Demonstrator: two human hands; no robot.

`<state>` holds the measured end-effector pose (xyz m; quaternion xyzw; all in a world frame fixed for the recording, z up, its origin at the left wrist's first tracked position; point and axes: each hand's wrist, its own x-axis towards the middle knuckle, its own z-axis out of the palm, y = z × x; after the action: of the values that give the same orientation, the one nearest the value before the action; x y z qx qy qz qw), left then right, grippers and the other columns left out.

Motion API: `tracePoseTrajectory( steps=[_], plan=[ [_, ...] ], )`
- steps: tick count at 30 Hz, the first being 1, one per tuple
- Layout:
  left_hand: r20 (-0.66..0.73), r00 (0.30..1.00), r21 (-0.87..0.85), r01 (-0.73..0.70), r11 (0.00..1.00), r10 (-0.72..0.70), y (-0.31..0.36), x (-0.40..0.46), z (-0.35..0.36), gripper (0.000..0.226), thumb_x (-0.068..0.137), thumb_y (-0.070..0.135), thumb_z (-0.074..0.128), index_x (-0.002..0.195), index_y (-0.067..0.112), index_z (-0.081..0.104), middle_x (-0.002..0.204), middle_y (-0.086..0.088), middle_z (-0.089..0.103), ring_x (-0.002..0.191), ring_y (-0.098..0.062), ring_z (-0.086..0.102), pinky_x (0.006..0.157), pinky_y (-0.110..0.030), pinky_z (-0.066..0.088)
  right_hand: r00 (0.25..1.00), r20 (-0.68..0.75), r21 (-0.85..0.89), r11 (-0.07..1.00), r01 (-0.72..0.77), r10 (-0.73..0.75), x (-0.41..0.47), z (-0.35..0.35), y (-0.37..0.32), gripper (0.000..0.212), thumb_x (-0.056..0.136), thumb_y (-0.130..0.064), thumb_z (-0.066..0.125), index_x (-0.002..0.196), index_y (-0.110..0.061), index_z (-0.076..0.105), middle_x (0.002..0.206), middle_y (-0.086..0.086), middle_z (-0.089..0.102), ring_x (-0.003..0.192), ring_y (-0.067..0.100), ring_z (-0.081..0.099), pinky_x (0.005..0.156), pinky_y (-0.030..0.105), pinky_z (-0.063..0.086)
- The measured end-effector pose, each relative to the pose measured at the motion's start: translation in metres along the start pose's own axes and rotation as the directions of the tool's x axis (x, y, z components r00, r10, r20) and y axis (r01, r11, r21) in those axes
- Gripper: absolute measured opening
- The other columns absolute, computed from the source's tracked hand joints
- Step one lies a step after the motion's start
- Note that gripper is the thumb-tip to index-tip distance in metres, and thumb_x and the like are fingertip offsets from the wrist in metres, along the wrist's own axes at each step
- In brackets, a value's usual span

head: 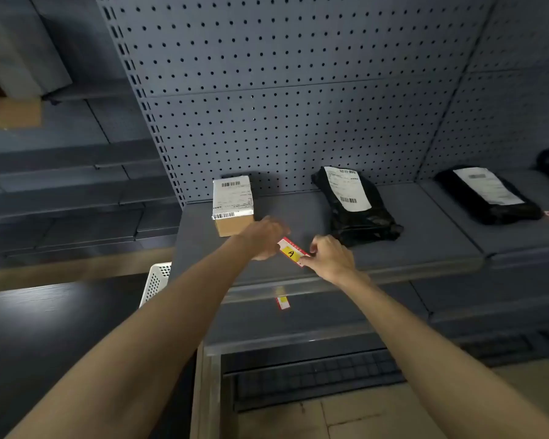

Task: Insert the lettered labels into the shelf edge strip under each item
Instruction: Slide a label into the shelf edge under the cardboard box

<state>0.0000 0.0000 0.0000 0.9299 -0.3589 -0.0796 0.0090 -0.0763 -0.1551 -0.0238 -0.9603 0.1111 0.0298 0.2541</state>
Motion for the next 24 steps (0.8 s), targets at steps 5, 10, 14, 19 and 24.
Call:
tracePoseTrajectory(
  steps=[5, 10, 14, 19, 24],
  plan=[
    [0.008, 0.999, 0.112, -0.052, 0.992, 0.051, 0.000, 0.013, 0.010, 0.056, 0.092, 0.013, 0.057, 0.143, 0.022, 0.036, 0.148, -0.007, 0.038, 0.134, -0.027, 0.035, 0.106, -0.044, 0.037, 1.000, -0.007, -0.083, 0.997, -0.005, 0.004, 0.013, 0.009, -0.006, 0.052, 0.075, -0.043, 0.073, 0.108, -0.008, 0.055, 0.114, 0.013, 0.054, 0.098, 0.033, 0.060, 0.075, 0.037, 0.045],
    [-0.049, 0.997, 0.055, -0.051, 0.997, 0.054, -0.003, 0.016, 0.022, 0.045, 0.090, 0.013, 0.057, 0.134, 0.021, 0.046, 0.143, -0.006, 0.042, 0.130, -0.025, 0.037, 0.102, -0.042, 0.038, 0.997, 0.033, 0.000, 0.997, -0.072, 0.072, 0.023, 0.012, -0.004, 0.042, 0.074, -0.039, 0.075, 0.098, -0.010, 0.060, 0.114, 0.011, 0.051, 0.097, 0.032, 0.060, 0.076, 0.037, 0.046],
    [-0.121, 0.990, 0.005, -0.072, 0.997, 0.072, -0.006, 0.013, 0.021, 0.031, 0.085, 0.011, 0.064, 0.113, 0.016, 0.051, 0.122, -0.005, 0.052, 0.112, -0.023, 0.046, 0.089, -0.035, 0.040, 0.995, 0.048, 0.057, 0.994, -0.091, 0.089, 0.025, 0.014, -0.007, 0.029, 0.072, -0.027, 0.077, 0.093, -0.013, 0.062, 0.112, 0.008, 0.056, 0.094, 0.027, 0.061, 0.071, 0.033, 0.044],
    [-0.143, 0.988, -0.207, 0.023, 0.978, -0.053, -0.013, -0.008, 0.011, 0.013, 0.090, 0.014, 0.059, 0.101, 0.016, 0.052, 0.102, -0.009, 0.065, 0.087, -0.025, 0.059, 0.073, -0.036, 0.050, 0.999, -0.030, 0.081, 0.997, 0.015, -0.012, 0.020, 0.011, -0.012, 0.017, 0.082, -0.017, 0.065, 0.098, -0.016, 0.059, 0.100, 0.003, 0.067, 0.091, 0.026, 0.063, 0.069, 0.033, 0.044],
    [-0.282, 0.940, -0.431, 0.056, 0.900, -0.193, -0.030, -0.051, 0.005, 0.008, 0.089, 0.017, 0.065, 0.096, 0.019, 0.066, 0.086, 0.006, 0.062, 0.075, -0.012, 0.058, 0.061, -0.019, 0.041, 0.968, -0.098, 0.180, 0.952, 0.247, -0.232, 0.004, -0.004, -0.031, 0.006, 0.087, -0.016, 0.066, 0.092, -0.015, 0.070, 0.092, 0.002, 0.065, 0.083, 0.019, 0.061, 0.073, 0.034, 0.048]
  ],
)
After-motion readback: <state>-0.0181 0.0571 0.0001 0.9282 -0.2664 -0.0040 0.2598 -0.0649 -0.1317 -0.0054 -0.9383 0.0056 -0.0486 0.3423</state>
